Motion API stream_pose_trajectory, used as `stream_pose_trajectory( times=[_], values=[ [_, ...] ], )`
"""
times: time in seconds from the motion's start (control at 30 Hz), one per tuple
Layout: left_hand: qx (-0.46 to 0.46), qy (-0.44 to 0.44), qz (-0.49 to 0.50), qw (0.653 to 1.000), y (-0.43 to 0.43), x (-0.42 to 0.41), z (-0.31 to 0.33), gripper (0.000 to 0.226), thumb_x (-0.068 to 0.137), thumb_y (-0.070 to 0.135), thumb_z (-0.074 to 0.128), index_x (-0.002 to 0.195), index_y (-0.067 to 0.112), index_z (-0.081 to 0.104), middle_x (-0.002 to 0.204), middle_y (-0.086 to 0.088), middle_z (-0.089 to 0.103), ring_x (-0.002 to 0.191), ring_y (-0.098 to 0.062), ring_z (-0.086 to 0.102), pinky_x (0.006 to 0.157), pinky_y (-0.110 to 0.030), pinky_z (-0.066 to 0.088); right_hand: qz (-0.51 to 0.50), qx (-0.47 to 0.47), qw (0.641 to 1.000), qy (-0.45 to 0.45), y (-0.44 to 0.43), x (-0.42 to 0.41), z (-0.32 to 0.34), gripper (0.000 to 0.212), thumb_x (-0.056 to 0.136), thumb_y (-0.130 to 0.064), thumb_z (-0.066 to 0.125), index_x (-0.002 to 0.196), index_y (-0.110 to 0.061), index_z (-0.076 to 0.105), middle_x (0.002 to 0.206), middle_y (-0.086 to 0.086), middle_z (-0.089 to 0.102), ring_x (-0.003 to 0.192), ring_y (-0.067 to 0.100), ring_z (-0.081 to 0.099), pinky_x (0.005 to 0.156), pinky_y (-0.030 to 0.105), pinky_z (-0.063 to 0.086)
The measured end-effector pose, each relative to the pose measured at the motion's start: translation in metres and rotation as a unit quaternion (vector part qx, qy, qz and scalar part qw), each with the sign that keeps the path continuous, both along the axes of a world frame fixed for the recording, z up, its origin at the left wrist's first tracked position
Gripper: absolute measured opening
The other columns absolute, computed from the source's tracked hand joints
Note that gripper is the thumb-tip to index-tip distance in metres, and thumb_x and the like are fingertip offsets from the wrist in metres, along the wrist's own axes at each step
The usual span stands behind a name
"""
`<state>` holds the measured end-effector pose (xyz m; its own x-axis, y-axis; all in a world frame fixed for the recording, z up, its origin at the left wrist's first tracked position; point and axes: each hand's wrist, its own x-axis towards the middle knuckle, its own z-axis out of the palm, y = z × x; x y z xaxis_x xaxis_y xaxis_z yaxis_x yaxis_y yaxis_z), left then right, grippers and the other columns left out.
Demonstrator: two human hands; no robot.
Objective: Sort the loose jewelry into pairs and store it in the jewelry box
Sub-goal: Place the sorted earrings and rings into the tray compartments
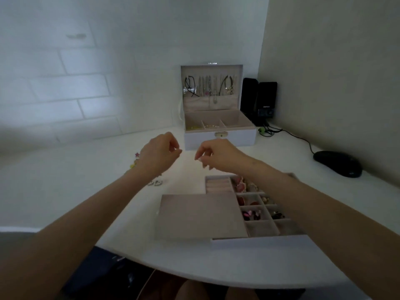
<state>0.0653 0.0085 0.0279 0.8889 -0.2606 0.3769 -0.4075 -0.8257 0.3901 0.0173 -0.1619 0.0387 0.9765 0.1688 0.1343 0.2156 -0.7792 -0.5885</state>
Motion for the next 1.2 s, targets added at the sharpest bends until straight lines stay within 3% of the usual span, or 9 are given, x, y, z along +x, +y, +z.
stream_pose_trajectory(
  times=[0.13,0.23,0.47,0.7,0.87,1.0,1.2],
  values=[
    [0.072,0.054,0.084,0.992,0.022,0.043,0.004,0.021,0.086,0.031,0.061,0.100,0.017,0.057,0.105,-0.004,0.064,0.097,-0.023,0.057,0.080,-0.034,0.045,0.010,-0.031,0.999,-0.006,0.030,0.052,-0.003,0.022,0.090,-0.010,0.054,0.108,-0.012,0.066,0.108,0.006,0.065,0.095,0.017,0.060,0.080,0.025,0.049],
    [0.147,0.109,0.097,0.978,0.026,0.059,0.002,0.033,0.084,0.036,0.064,0.108,0.015,0.056,0.107,-0.006,0.064,0.091,-0.021,0.059,0.074,-0.030,0.044,0.033,-0.083,0.996,-0.008,0.049,0.079,-0.012,0.030,0.088,-0.007,0.054,0.114,-0.017,0.065,0.118,0.005,0.061,0.106,0.019,0.056,0.085,0.027,0.044],
    [0.168,0.141,0.092,0.971,0.030,0.069,-0.017,0.035,0.083,0.034,0.066,0.110,0.012,0.060,0.099,-0.008,0.067,0.089,-0.023,0.065,0.079,-0.032,0.051,0.067,-0.140,0.988,0.007,0.069,0.104,-0.033,0.037,0.085,0.000,0.053,0.115,-0.020,0.064,0.120,0.008,0.054,0.108,0.023,0.053,0.083,0.028,0.041],
    [0.150,0.139,0.091,0.975,0.032,0.073,-0.022,0.029,0.083,0.028,0.067,0.107,0.014,0.058,0.105,-0.005,0.065,0.092,-0.022,0.063,0.077,-0.031,0.049,0.051,-0.154,0.986,-0.020,0.071,0.109,-0.041,0.020,0.085,-0.014,0.065,0.104,-0.017,0.068,0.114,0.010,0.054,0.101,0.027,0.056,0.079,0.029,0.042],
    [0.133,0.167,0.085,0.973,0.033,0.077,-0.022,0.023,0.083,0.012,0.063,0.105,0.016,0.060,0.107,-0.004,0.065,0.088,-0.022,0.063,0.078,-0.031,0.051,0.037,-0.174,0.984,-0.023,0.066,0.106,-0.041,0.023,0.082,-0.022,0.071,0.103,-0.014,0.068,0.114,0.009,0.053,0.101,0.027,0.057,0.080,0.029,0.043],
    [0.134,0.152,0.080,0.976,0.029,0.078,-0.020,0.025,0.086,0.028,0.064,0.105,0.012,0.061,0.104,-0.006,0.066,0.079,-0.020,0.058,0.077,-0.032,0.052,0.044,-0.150,0.988,0.005,0.058,0.102,-0.036,0.027,0.083,-0.026,0.070,0.106,-0.013,0.068,0.104,0.005,0.053,0.103,0.024,0.057,0.080,0.026,0.042],
    [0.168,0.152,0.081,0.971,0.024,0.077,-0.027,0.028,0.084,0.031,0.065,0.104,0.013,0.058,0.106,-0.006,0.062,0.098,-0.022,0.058,0.075,-0.030,0.045,0.064,-0.139,0.988,0.003,0.052,0.098,-0.035,0.025,0.089,-0.012,0.058,0.113,-0.013,0.066,0.117,0.010,0.058,0.105,0.024,0.056,0.091,0.031,0.044]
  ],
)
